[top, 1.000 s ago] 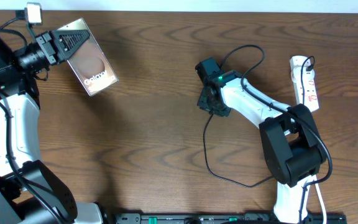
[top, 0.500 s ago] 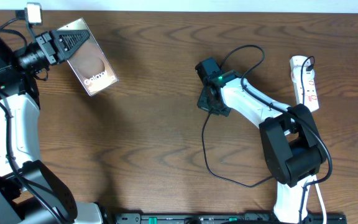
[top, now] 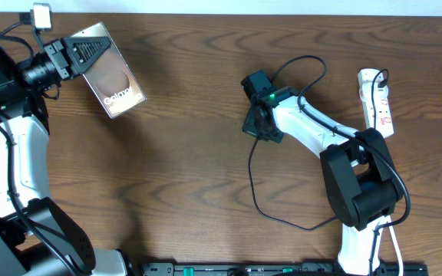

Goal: Plug charger to phone and switch on socket

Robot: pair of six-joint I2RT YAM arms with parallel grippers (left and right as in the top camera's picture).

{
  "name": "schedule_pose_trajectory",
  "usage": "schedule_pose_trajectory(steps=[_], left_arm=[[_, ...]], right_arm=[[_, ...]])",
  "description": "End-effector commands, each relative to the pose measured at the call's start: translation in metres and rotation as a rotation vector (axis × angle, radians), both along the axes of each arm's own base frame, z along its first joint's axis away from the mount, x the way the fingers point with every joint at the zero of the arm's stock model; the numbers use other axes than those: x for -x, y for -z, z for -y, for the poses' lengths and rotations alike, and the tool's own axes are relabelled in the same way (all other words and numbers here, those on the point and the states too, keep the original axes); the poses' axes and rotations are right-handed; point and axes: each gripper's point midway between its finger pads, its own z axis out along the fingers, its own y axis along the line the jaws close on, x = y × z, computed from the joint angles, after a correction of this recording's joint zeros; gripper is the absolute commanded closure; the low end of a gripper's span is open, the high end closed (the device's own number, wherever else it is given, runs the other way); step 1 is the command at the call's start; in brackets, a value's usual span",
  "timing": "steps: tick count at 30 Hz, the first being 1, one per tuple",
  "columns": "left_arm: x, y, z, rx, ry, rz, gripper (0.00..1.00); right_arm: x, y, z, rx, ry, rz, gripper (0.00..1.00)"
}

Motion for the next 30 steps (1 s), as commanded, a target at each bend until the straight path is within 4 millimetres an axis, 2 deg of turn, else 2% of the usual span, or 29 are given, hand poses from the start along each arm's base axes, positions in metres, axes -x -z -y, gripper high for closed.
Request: schedule_pose_trajectory(steps=[1,3,5,7,10,13,16,18,25,30], left_arm=[[0.004,-0.002,0.001,0.007,0.022,-0.005,0.93],[0.004,-0.002,0.001,0.007,0.022,-0.005,0.93],[0.004,-0.002,0.001,0.007,0.022,-0.005,0.93],[0.004,-0.002,0.001,0.007,0.022,-0.005,0.93],[0.004,-0.002,0.001,0.007,0.022,-0.005,0.93],[0.004,-0.002,0.002,0.007,0.023,-0.005,0.93],[0.004,-0.002,0.002,0.007,0.024,-0.005,0.93],[0.005,-0.002,0.002,0.007,0.028,-0.005,0.93],[0.005,-0.002,0.002,0.007,0.029,-0.005,0.93],[0.005,-0.002,0.002,0.007,0.029,-0.004,0.93]], right_arm=[[-0.002,-0.002,-0.004,-0.038,-0.044,0.004,0.99],[-0.003,-0.003,-0.013,-0.079,-0.088,0.006,0.99],[-0.005,-0.008,-0.033,-0.169,-0.206,0.027,0.99],[-0.006,-0.019,-0.062,-0.307,-0.377,0.069,0.99],[0.007,-0.057,-0.117,-0.628,-0.706,0.167,0.99],[0.032,-0.105,-0.151,-0.938,-0.978,0.279,0.99],[0.054,-0.142,-0.165,-1.156,-1.153,0.366,0.99],[0.062,-0.155,-0.171,-1.223,-1.211,0.394,0.99],[0.089,-0.182,-0.189,-1.357,-1.376,0.461,0.99],[0.098,-0.194,-0.206,-1.382,-1.407,0.466,0.99]])
